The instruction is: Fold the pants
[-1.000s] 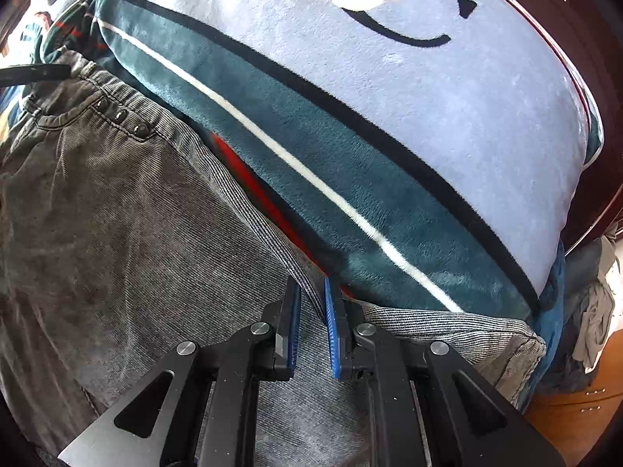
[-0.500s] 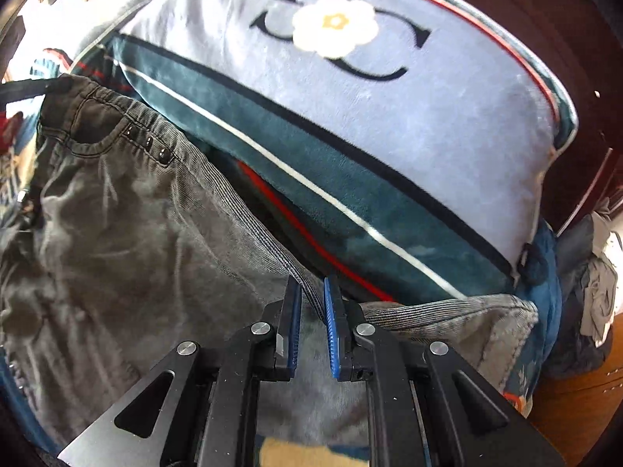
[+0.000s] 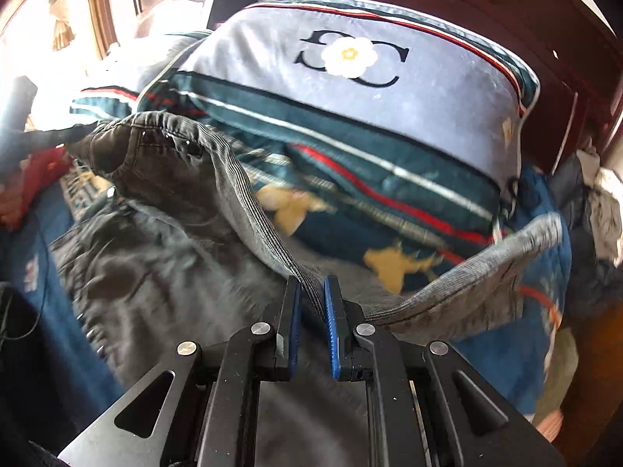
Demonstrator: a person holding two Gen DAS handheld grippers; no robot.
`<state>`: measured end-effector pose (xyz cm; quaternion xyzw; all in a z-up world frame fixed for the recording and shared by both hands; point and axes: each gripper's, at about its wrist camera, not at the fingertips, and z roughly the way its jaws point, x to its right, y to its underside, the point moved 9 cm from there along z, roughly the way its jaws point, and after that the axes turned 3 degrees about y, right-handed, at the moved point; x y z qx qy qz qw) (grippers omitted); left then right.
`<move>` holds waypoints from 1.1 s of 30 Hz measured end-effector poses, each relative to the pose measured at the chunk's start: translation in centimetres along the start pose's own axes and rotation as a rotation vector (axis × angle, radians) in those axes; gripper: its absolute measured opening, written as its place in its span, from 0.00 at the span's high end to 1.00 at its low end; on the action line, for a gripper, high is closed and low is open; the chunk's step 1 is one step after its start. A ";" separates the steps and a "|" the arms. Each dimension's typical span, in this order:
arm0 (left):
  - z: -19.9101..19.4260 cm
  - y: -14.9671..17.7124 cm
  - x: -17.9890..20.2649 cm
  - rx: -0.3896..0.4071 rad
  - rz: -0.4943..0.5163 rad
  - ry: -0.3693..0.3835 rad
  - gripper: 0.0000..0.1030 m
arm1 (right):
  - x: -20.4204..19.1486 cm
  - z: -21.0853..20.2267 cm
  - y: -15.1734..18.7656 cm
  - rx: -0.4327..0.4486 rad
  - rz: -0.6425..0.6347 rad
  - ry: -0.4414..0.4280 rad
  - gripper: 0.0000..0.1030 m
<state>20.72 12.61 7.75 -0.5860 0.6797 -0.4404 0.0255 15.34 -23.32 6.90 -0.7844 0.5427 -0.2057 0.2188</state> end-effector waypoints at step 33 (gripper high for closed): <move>-1.2 16.6 -4.2 -0.509 0.165 -0.167 0.89 | -8.7 0.5 14.2 -0.123 0.269 -0.174 0.73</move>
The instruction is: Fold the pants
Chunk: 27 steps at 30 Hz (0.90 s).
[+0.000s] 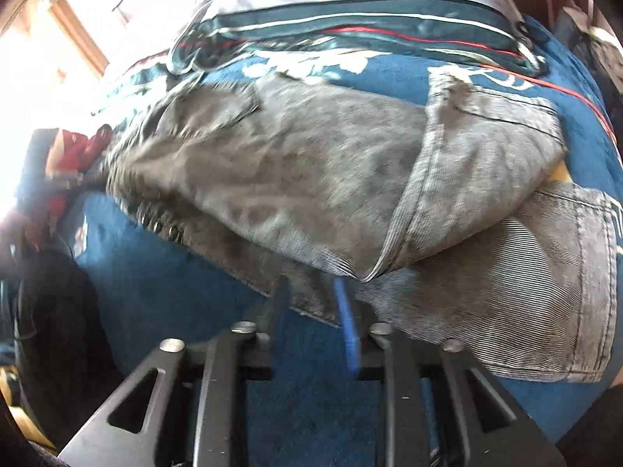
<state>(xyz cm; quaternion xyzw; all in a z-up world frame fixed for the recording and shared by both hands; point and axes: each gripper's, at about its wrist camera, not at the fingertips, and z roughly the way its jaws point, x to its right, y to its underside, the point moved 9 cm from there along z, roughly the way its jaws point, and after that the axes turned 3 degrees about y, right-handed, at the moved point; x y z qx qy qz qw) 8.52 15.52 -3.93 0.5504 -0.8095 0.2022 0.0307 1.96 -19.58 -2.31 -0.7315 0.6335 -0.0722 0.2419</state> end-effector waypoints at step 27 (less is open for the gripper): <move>4.5 -4.0 17.9 0.030 0.535 -0.026 0.81 | 7.3 3.5 -6.5 -0.057 0.059 0.407 0.90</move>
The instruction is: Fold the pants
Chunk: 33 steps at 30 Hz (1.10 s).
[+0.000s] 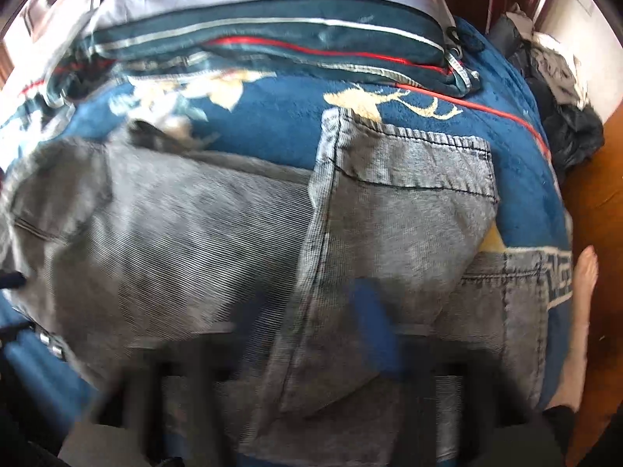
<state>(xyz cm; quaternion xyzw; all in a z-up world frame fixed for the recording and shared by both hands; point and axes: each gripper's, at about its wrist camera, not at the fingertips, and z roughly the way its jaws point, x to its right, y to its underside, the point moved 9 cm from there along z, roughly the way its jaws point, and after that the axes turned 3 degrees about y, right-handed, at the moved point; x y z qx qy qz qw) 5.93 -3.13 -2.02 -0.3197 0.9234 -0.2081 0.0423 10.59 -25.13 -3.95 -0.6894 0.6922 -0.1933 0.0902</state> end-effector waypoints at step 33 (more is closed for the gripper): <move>2.2 -11.9 6.3 0.074 -0.405 0.456 0.55 | 16.5 -3.7 -3.3 0.159 0.403 -0.241 0.40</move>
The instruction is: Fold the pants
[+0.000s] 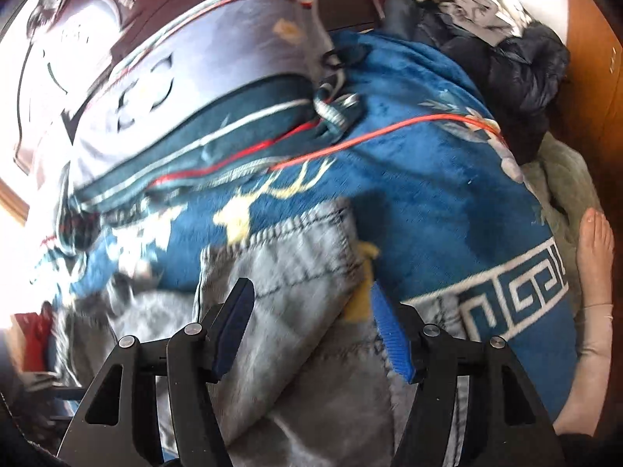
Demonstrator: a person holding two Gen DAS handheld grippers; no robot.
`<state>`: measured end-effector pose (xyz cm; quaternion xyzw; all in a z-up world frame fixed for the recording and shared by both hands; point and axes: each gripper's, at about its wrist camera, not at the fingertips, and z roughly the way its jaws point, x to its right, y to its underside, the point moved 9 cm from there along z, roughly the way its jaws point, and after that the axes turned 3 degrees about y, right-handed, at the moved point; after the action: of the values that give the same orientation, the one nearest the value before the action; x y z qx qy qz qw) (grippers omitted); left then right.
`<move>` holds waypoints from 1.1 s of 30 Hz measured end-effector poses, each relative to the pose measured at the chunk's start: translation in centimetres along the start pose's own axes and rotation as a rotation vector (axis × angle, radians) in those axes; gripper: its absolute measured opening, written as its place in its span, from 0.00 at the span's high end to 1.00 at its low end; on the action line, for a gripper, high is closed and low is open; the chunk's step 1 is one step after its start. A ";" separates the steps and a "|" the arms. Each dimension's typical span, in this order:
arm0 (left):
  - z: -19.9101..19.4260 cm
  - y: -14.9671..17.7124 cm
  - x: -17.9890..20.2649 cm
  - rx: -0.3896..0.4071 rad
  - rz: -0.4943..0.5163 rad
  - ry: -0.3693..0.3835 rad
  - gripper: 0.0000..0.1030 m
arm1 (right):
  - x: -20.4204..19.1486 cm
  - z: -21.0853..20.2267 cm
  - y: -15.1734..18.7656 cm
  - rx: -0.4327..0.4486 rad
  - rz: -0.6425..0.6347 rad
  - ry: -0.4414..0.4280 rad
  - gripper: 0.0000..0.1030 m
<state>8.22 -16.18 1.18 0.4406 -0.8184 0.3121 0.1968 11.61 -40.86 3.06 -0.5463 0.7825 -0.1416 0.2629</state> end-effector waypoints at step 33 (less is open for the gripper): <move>10.7 -6.4 13.9 0.019 0.035 0.265 0.87 | 6.1 0.7 -1.9 -0.015 0.004 -0.312 0.76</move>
<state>5.69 -34.52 3.84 0.3832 -0.7897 0.3787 0.2937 11.88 -47.18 1.84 -0.5619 0.7344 -0.0488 0.3774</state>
